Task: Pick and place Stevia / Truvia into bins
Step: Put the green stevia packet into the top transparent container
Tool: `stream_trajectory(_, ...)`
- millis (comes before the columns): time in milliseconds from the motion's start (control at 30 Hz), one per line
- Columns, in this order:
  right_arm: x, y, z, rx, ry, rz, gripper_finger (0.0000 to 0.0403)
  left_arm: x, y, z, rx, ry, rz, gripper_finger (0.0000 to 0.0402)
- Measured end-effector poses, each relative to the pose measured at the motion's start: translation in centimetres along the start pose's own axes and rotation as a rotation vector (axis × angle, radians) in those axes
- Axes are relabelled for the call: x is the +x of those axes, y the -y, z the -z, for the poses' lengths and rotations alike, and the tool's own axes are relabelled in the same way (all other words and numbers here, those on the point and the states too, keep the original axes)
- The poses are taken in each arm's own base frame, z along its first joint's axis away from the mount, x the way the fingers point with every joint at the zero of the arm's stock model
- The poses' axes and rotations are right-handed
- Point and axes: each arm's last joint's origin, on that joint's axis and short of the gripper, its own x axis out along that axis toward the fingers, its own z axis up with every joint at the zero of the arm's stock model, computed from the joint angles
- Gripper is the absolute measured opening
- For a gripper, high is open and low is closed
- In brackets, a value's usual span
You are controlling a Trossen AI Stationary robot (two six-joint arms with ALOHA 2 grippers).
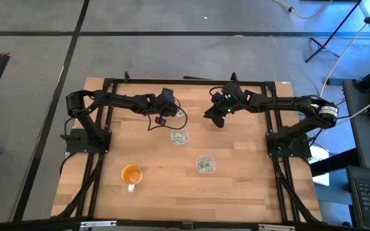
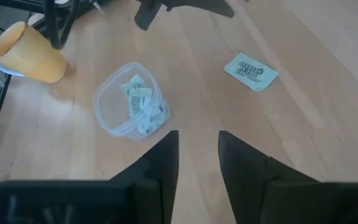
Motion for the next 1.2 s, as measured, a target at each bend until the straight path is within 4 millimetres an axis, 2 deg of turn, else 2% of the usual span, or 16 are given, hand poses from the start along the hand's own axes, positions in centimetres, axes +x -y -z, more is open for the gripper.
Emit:
stream_trajectory(100, 0.0, 0.0, 0.0, -0.001, 0.004, 0.001, 0.0116, 0.0, 0.3, -0.3, 0.020, -0.014, -0.013, 0.0114)
stream_trajectory(433, 0.0, 0.2, -0.1, 0.006, 0.019, 0.079, 0.0116, -0.4, 1.4, -1.5, 0.115, 0.122, 0.086, 0.0133)
stream_trajectory(867, 0.0, 0.1, -0.7, 0.005, 0.077, 0.069, 0.0116, 0.0, -1.1, -0.6, -0.006, 0.215, 0.150, 0.0116)
stream_trajectory(1067, 0.0, 0.1, -0.7, -0.027, 0.084, 0.068, 0.0116, 0.0, -1.5, -0.3, -0.039, 0.123, 0.056, 0.0130)
stream_trajectory(1200, 0.0, 0.1, -0.8, -0.053, 0.083, 0.070, 0.0116, 0.0, -1.6, -0.5, -0.066, 0.128, 0.026, 0.0131)
